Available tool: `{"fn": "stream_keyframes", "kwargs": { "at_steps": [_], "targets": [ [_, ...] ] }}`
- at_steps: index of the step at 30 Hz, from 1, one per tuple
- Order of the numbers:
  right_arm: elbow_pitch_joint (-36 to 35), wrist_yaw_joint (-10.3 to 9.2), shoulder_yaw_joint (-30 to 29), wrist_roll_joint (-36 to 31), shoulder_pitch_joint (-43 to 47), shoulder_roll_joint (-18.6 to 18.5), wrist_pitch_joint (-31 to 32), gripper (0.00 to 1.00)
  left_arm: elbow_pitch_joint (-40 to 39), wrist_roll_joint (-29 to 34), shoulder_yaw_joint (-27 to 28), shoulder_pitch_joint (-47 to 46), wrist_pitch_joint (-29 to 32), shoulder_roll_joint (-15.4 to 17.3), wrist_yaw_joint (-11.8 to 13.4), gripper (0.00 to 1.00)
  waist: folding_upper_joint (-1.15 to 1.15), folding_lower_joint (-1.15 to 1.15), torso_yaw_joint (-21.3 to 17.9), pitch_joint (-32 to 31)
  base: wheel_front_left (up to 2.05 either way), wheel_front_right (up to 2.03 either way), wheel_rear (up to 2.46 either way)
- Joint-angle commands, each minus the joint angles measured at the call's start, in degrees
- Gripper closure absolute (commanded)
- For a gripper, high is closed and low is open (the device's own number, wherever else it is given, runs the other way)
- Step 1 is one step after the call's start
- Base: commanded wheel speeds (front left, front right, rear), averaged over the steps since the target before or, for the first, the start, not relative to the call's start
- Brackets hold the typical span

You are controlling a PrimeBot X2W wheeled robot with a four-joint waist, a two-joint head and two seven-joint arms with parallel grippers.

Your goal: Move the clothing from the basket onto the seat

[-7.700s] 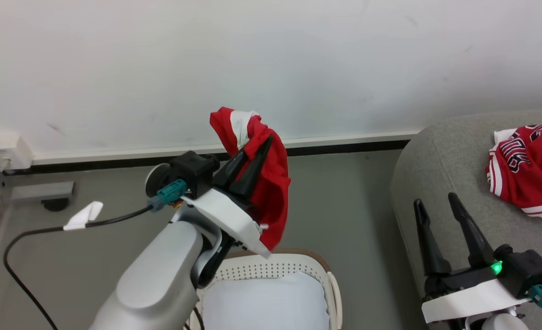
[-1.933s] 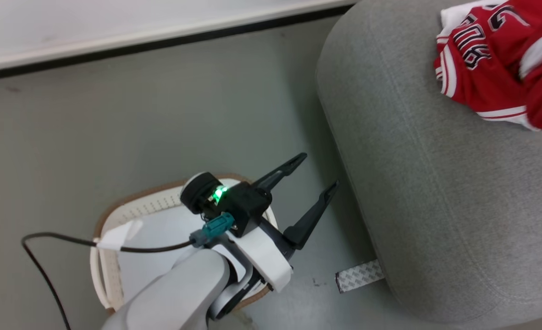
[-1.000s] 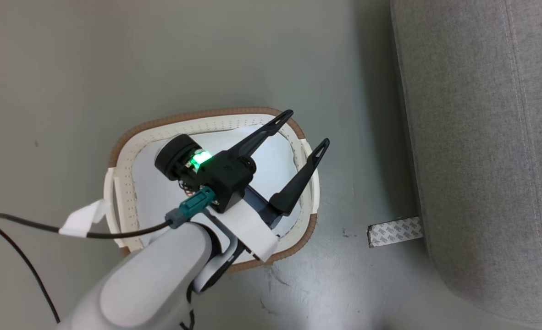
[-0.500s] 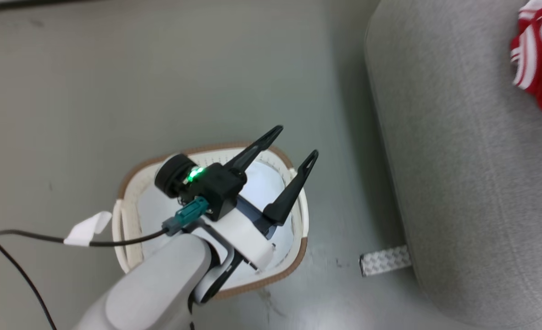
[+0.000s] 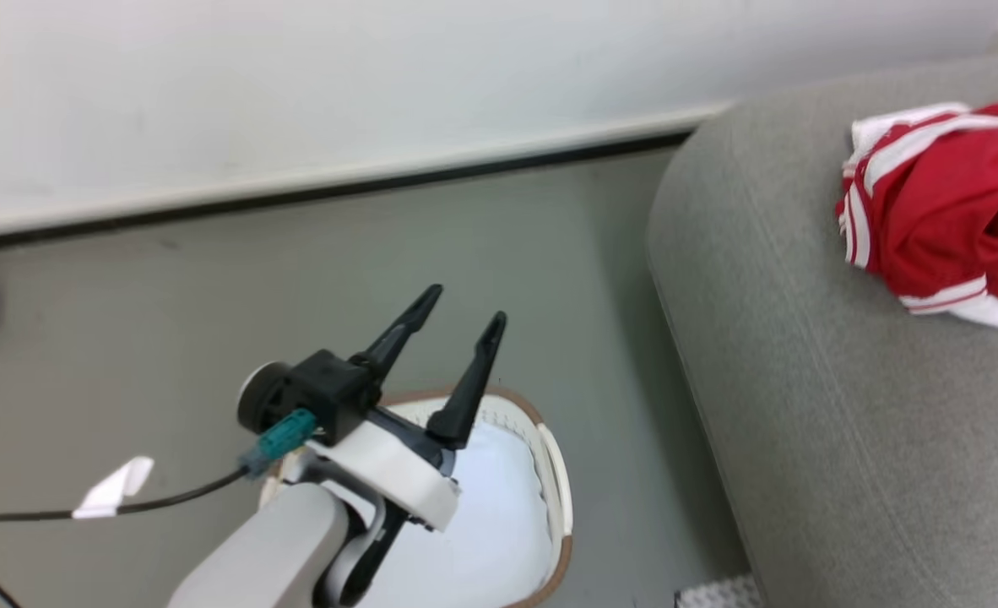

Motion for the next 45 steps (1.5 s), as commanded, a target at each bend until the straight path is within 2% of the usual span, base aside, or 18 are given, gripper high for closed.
{"fn": "stream_keyframes", "kwargs": {
  "at_steps": [1, 8, 12, 17, 21, 22, 24, 25, 29, 33, 37, 45],
  "targets": [
    [-1.0, -0.13, 0.42, 0.72, 1.2, -0.3, -0.81, 0.0, -0.01, -1.0, 0.58, 1.22, -0.23, 0.55, 0.49, 0.0, 0.0, 0.01, 1.44, -3.69, 0.0, 0.0, 0.0],
    [-9.45, -0.13, 3.97, 0.26, 4.02, 0.34, -6.26, 0.0, -0.59, -2.64, 5.94, 5.16, -0.57, 2.12, 3.29, 0.0, 0.0, 0.01, 3.89, -7.76, 0.0, 0.0, 0.0],
    [-13.54, -0.13, 4.21, -1.27, 6.69, 1.14, -10.5, 0.0, 0.33, -3.71, 9.62, 8.41, -0.67, 2.16, 3.66, 0.0, 0.0, 0.01, 5.15, -9.37, 0.0, 0.0, 0.0],
    [-15.24, -0.13, 2.16, -4.69, 12.65, 3.59, -15.96, 0.0, 0.41, -3.95, 15.86, 13.69, -0.68, -0.11, 2.59, 0.0, 0.0, 0.01, 6.46, -11.01, 0.0, 0.0, 0.0],
    [-15.52, -0.13, -3.41, -6.7, 18.8, 6.9, -19.3, 0.0, 0.2, -1.29, 20.27, 17.43, -0.69, -1.63, 1.77, 0.0, 0.0, 0.01, 6.99, -11.81, 0.0, 0.0, 0.0],
    [-16.44, -0.13, -7.05, -8.25, 22.02, 9.07, -20.08, 0.0, -1.0, 0.45, 23.32, 18.86, -0.71, -2.87, 1.85, 0.0, 0.0, 0.01, 7.07, -12.04, 0.0, 0.0, 0.0],
    [-18.18, -0.13, -11.38, -10.82, 25.54, 11.56, -20.42, 0.0, -2.09, 2.2, 26.04, 21.3, -0.66, -4.18, 1.4, 0.0, 0.0, 0.01, 6.98, -12.29, 0.0, 0.0, 0.0],
    [-21.65, -0.13, -16.87, -13.96, 29.33, 14.59, -20.39, 0.0, -3.43, 4.37, 28.75, 23.17, -0.67, -5.65, 0.76, 0.0, 0.0, 0.01, 6.88, -12.42, 0.0, 0.0, 0.0],
    [-29.79, -0.13, -25.04, -20.72, 37.75, 21.04, -20.4, 0.0, -4.4, 8.65, 32.73, 26.51, -0.67, -8.38, -0.85, 0.0, 0.0, 0.01, 6.66, -12.52, 0.0, 0.0, 0.0],
    [-35.56, -0.13, -29.24, -24.72, 44.57, 26.29, -20.41, 0.0, -5.2, 12.65, 36.21, 28.82, -0.67, -11.07, -2.39, 0.0, 0.0, 0.01, 6.17, -12.51, 0.0, 0.0, 0.0],
    [-38.77, -0.13, -31.25, -28.82, 49.09, 29.8, -20.41, 0.0, -5.55, 15.79, 38.78, 30.55, -0.66, -13.24, -4.11, 0.0, 0.0, 0.01, 5.6, -12.39, 0.0, 0.0, 0.0],
    [-38.86, -0.13, -32.8, -32.75, 51.64, 33.0, -20.42, 0.0, -4.1, 18.74, 41.17, 31.4, -0.67, -15.14, -7.33, 0.0, 0.0, 0.01, 4.88, -12.0, 0.0, 0.0, 0.0]
  ]
}}
